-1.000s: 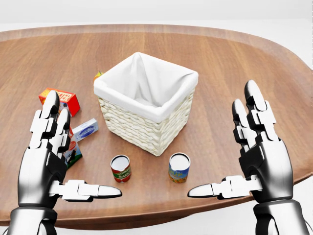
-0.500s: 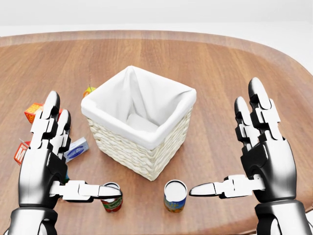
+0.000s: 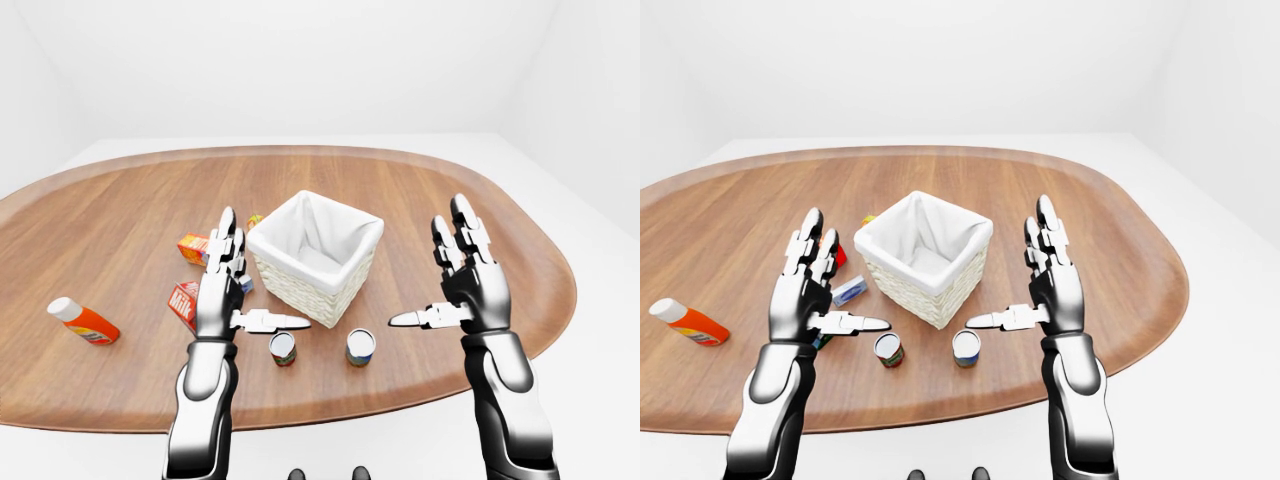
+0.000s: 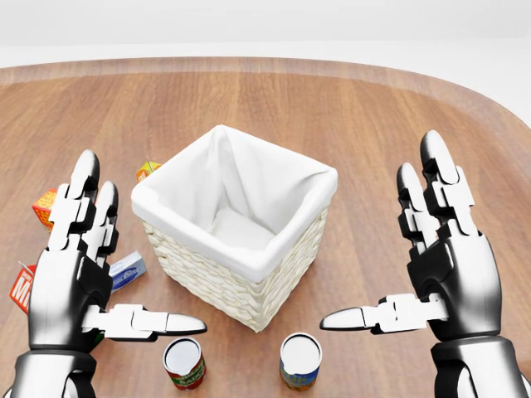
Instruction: Pick up the tomato sauce, and put it in the basket.
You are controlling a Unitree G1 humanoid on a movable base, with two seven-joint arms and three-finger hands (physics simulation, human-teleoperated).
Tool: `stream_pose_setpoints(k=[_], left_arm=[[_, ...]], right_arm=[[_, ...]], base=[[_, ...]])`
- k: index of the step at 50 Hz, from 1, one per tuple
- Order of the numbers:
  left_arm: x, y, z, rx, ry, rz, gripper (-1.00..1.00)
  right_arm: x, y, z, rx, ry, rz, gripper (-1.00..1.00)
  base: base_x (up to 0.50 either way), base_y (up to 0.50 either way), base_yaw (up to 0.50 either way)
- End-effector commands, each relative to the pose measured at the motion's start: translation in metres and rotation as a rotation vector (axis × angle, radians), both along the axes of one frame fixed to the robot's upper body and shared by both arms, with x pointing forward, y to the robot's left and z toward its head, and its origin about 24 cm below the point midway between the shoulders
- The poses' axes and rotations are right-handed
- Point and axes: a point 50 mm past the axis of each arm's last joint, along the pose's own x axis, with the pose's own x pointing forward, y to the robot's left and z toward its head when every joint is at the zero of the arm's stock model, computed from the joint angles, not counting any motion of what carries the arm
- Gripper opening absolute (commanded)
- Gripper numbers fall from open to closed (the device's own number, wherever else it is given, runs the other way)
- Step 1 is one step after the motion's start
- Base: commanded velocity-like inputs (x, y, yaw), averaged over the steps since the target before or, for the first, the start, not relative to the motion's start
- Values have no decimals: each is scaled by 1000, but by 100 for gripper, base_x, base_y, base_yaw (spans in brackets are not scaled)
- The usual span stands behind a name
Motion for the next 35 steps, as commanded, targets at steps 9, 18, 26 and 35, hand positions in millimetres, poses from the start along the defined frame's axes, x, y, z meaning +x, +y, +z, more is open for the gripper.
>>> stream_pose_setpoints(k=[9,18,26,35], left_arm=[[-1,0,2,27,-9,2,100],[-2,0,4,35,-16,4,100],[-1,0,2,36,-11,4,100],[-3,-1,6,44,-27,4,100]], right_arm=[[0,0,-1,-7,6,-1,100],[-1,0,1,8,-7,7,100],[-5,1,2,21,-12,37,100],[-3,2,-4,-9,14,24,100]], base=[[0,0,0],[0,0,0],[18,0,0],[0,0,0]])
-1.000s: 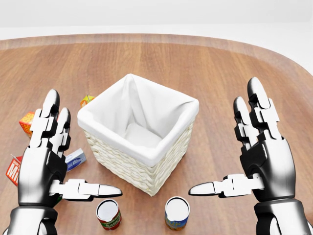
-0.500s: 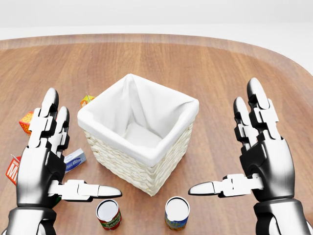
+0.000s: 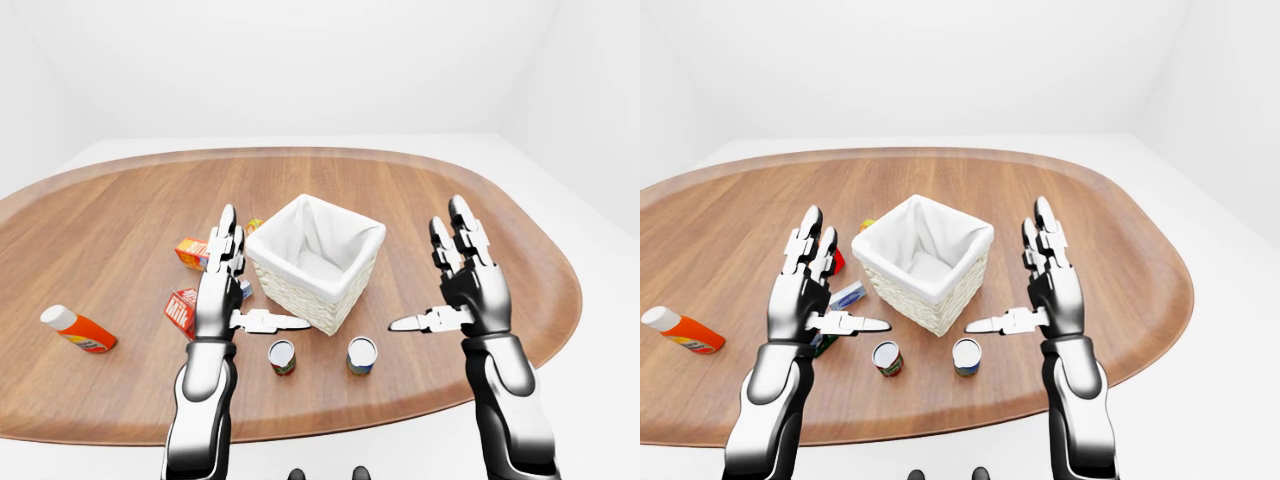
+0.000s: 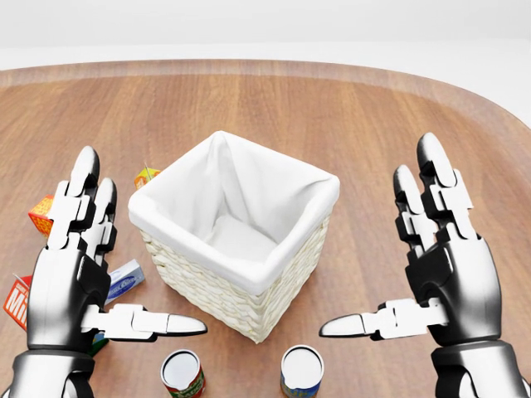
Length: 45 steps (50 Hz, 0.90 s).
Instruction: Pick up the tomato sauce, and put it in the basket.
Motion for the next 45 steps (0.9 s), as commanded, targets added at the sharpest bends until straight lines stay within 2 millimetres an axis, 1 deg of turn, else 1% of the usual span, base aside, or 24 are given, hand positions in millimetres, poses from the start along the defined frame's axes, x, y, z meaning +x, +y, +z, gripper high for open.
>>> stream_pose_setpoints(k=[1,20,28,34,39,43,45], left_arm=[[-1,0,2,10,-9,1,100],[-4,4,7,68,-33,27,100],[-8,11,13,136,-56,60,100],[-8,14,11,165,-44,72,100],[-10,13,14,186,-54,69,100],[-13,11,20,253,-81,65,100],[-14,10,21,274,-79,60,100]], right_arm=[[1,1,-4,-13,17,-1,100],[0,1,-4,-18,19,-4,100],[0,0,-1,-16,7,-7,100],[0,0,-1,-16,3,-7,100],[1,0,-2,-14,11,-6,100],[2,0,-3,-15,14,-6,100],[1,0,-1,-15,6,-7,100]], base=[[0,0,0],[0,0,0],[0,0,0],[0,0,0],[0,0,0],[0,0,0],[0,0,0]])
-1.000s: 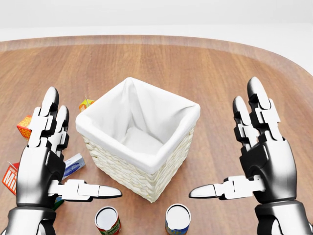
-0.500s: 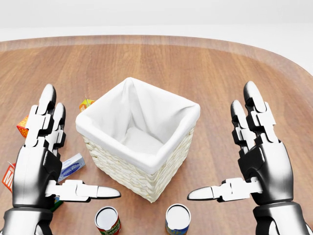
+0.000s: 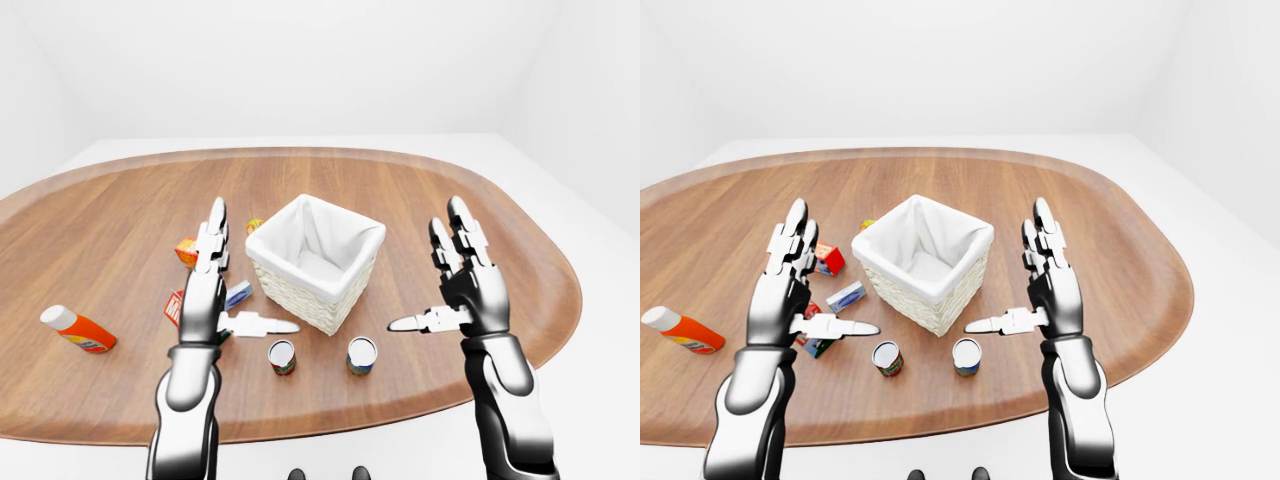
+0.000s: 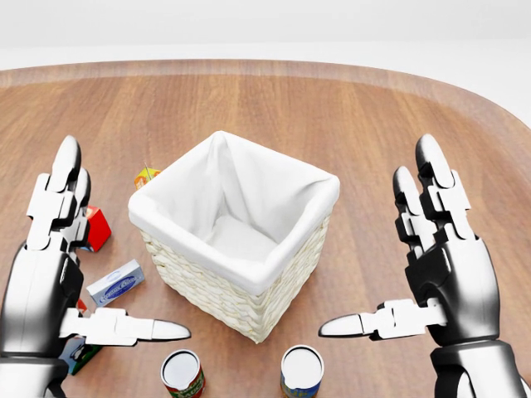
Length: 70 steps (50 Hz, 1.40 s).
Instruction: Pick up the tomato sauce, and put it in the basket.
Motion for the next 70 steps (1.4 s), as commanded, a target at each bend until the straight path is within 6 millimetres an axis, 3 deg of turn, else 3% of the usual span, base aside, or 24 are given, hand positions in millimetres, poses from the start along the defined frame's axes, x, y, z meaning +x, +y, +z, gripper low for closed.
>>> stream_pose_setpoints(k=[1,14,23,45,70], left_arm=[[-5,0,7,104,-18,0,100],[-8,-12,2,279,29,-66,100],[-8,-14,0,322,48,-74,100],[-16,-15,18,420,-17,-52,100],[-18,-14,12,547,49,-73,100]], right_arm=[[0,0,1,0,-4,-1,100],[0,1,-2,1,8,4,100],[0,1,-2,0,10,2,100],[-1,0,0,-3,0,1,100],[0,1,-3,-4,16,3,100]], base=[[0,0,0],[0,0,0],[0,0,0],[0,0,0],[0,0,0]])
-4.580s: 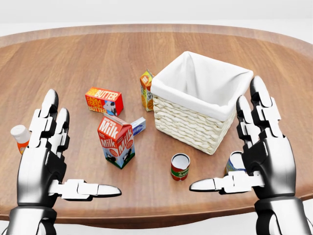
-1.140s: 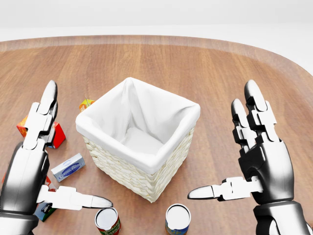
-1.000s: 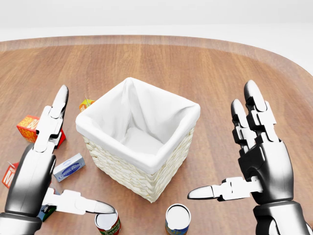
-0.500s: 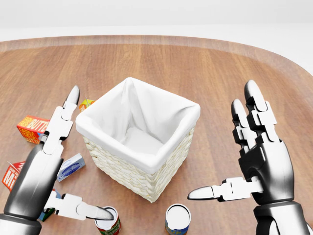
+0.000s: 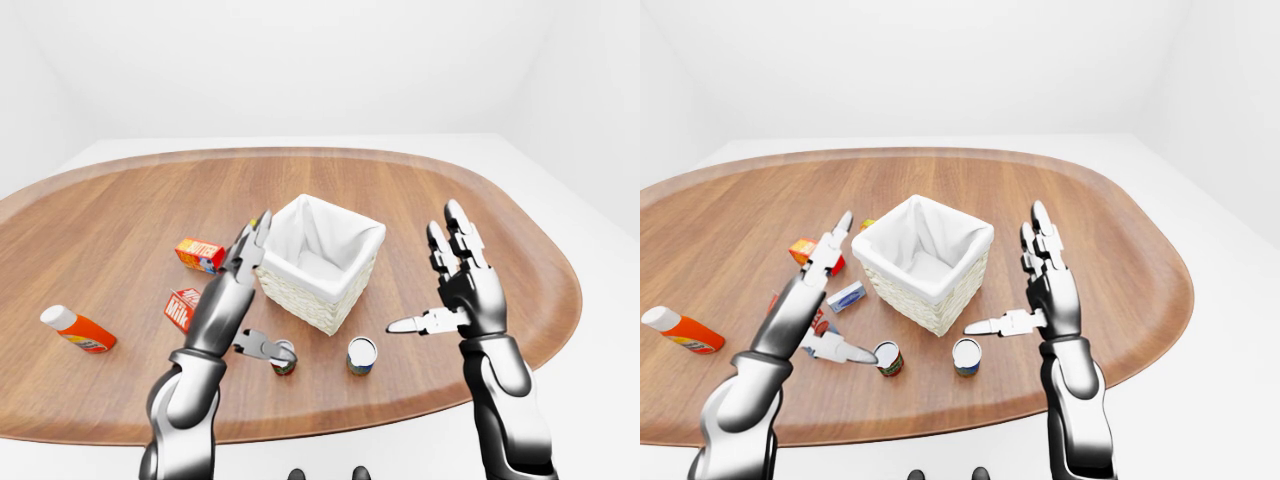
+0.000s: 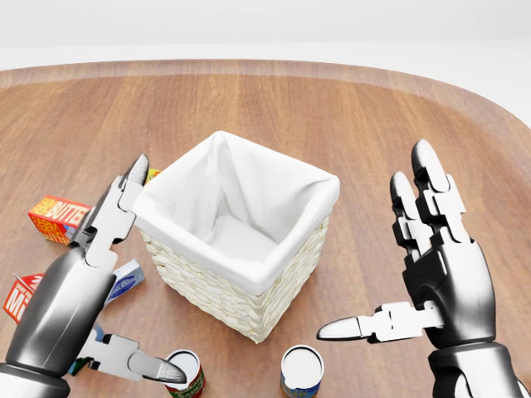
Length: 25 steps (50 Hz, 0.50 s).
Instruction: Pick up the tomato sauce, and put it in the basket.
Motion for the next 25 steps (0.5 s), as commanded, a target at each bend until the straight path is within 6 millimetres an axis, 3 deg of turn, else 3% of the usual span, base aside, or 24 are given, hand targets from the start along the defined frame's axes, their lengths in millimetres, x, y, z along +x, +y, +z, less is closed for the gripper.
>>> stream_pose_setpoints(k=[1,25], left_arm=[[-3,1,0,70,22,3,100],[-7,10,-3,176,72,62,100]], right_arm=[[1,0,0,0,-2,-1,100],[2,-1,1,0,-5,-4,100]], base=[[0,0,0],[0,0,0]])
